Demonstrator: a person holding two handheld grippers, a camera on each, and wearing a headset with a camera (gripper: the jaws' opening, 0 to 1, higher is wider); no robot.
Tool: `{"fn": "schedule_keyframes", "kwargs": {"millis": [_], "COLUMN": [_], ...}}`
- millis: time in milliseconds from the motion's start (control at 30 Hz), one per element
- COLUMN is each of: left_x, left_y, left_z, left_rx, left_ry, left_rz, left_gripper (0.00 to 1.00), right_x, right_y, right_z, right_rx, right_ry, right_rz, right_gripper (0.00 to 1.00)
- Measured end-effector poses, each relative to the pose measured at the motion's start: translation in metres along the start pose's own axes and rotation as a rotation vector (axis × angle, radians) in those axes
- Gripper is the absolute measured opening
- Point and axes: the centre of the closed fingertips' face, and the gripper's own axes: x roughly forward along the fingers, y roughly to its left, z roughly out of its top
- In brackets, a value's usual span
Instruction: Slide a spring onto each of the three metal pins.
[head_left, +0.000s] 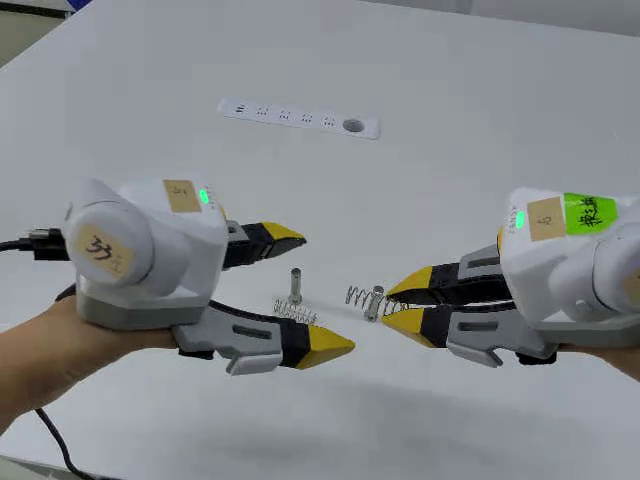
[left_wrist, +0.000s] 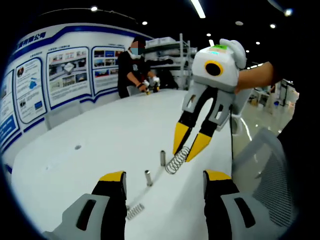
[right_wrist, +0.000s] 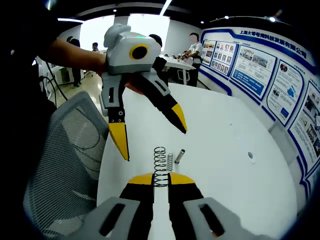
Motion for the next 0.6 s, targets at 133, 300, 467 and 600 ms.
{"fn": "schedule_keyframes", "kwargs": {"millis": [133, 300, 467, 600], "left_x": [0.005, 0.005, 0.002, 0.001], "left_y": [-0.017, -0.028, -0.037, -0.036], "left_z": [0.001, 0.002, 0.002, 0.001], "left_rx": [0.021, 0.040, 0.042, 0.060], "left_ry": [0.005, -0.003, 0.012, 0.028], "left_rz": [-0.062, -0.097, -0.135, -0.130], "left_gripper": [0.54, 0.37, 0.21, 0.18], "right_x": [0.000, -0.003, -0.004, -0.004], "right_y": [0.010, 0.019, 0.023, 0.025], "right_z": [0.002, 0.005, 0.005, 0.007], "right_rx": [-0.014, -0.056, -0.104, -0.116], "right_ry": [-0.021, -0.012, 0.008, 0.014], "right_rz": [0.027, 0.051, 0.075, 0.087], "right_gripper": [0.10, 0.10, 0.10, 0.10]}}
